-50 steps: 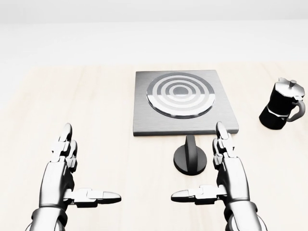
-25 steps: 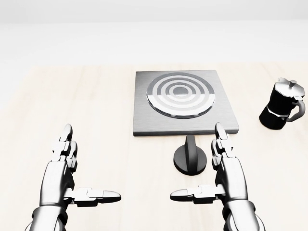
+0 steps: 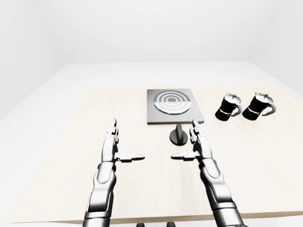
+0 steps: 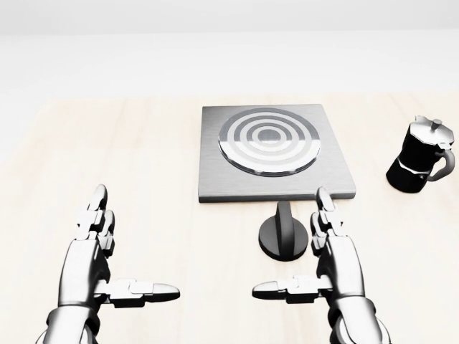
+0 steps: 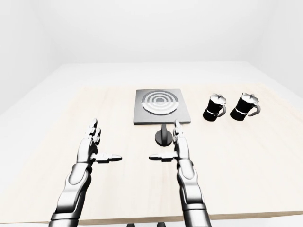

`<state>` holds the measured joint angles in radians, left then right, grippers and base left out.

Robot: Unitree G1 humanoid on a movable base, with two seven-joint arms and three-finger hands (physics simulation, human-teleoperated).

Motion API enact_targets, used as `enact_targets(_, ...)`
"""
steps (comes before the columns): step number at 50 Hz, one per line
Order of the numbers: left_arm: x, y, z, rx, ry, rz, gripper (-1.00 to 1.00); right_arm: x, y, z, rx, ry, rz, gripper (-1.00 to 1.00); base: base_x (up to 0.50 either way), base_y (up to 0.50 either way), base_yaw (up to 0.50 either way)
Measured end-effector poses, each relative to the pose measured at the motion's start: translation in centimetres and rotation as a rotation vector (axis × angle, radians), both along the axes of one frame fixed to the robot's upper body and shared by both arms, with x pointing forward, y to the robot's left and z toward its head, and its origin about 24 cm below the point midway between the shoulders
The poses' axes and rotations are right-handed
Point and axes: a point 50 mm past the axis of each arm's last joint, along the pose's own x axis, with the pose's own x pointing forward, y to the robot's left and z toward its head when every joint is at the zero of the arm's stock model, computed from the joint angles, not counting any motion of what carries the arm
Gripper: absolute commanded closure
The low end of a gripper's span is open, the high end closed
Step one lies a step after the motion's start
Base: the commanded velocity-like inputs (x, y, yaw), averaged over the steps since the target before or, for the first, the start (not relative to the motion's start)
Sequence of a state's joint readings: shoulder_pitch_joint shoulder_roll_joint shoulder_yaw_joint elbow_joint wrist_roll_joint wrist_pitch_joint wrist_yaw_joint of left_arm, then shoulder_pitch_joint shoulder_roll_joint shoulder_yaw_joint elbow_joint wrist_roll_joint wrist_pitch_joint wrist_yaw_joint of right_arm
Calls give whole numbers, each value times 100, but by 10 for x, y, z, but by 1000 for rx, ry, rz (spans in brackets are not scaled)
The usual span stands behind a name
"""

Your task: Turn off the stove.

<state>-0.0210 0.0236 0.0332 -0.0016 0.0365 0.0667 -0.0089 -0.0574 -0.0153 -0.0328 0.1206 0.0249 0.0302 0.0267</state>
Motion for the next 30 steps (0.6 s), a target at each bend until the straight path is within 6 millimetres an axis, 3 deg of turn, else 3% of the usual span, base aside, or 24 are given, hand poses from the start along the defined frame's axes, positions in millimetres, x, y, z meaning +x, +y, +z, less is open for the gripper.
enact_targets(30,0,0,0,-2,-1,-2,-100,6,6,-23,69,76,23,-100,0,0,0)
